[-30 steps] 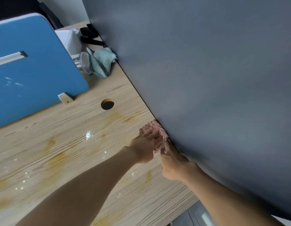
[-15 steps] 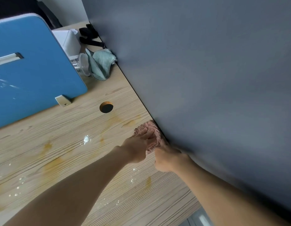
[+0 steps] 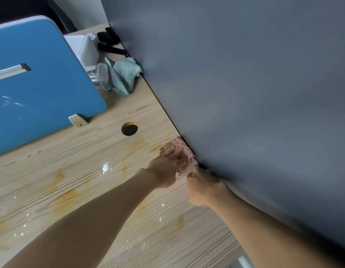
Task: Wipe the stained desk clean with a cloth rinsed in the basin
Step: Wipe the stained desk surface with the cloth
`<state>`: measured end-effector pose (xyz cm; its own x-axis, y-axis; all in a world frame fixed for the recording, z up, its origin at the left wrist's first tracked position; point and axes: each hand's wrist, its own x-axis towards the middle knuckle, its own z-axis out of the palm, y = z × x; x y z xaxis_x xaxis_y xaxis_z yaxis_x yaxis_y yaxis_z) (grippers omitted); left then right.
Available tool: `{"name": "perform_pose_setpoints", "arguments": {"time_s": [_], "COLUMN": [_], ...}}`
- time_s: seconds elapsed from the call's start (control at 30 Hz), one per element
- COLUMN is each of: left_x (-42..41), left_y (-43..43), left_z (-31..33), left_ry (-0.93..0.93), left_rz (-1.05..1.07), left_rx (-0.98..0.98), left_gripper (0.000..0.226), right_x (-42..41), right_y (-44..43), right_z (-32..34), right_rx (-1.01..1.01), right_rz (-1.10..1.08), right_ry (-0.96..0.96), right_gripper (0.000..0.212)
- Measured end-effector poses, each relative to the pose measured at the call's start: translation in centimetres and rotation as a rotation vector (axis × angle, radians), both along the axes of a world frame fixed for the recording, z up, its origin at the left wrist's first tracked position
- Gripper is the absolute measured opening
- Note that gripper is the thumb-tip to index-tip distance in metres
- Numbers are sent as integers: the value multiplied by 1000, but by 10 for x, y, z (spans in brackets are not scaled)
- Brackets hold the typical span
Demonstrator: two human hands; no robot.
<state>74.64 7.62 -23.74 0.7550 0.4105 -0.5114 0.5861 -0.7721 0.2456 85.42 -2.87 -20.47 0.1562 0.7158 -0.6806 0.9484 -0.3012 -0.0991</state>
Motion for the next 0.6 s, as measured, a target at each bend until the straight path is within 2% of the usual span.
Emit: {"name": "perform_pose_setpoints", "arguments": {"time_s": [0.1,0.23,0.3,0.43,0.53,0.6], "left_x": [-20,-13,-1,6,-13,-23], "left_y": [0,7,11,18,18,20], "left_z": [2,4,5,4,0,-1], "left_ry": [44,47,26,-19,28,62], "left_rz": [2,-19,-20,-3,9,11], "left_rx": [11,32,28,19,15,11], "left_gripper": [82,80,82,83,84,84], "right_x": [5,3,1,-3,0,1], "right_y": [11,13,13,18,25,30], "right_z": [-1,-13,-15,-8,1,1], "right_rx": [69,23,-7,-41,-4,19], "right_rz": [-5,22,22,37,27,30], "right_ry": [16,42,43,4,-17,-5], "right_gripper": [51,70,73,67,56,57]}}
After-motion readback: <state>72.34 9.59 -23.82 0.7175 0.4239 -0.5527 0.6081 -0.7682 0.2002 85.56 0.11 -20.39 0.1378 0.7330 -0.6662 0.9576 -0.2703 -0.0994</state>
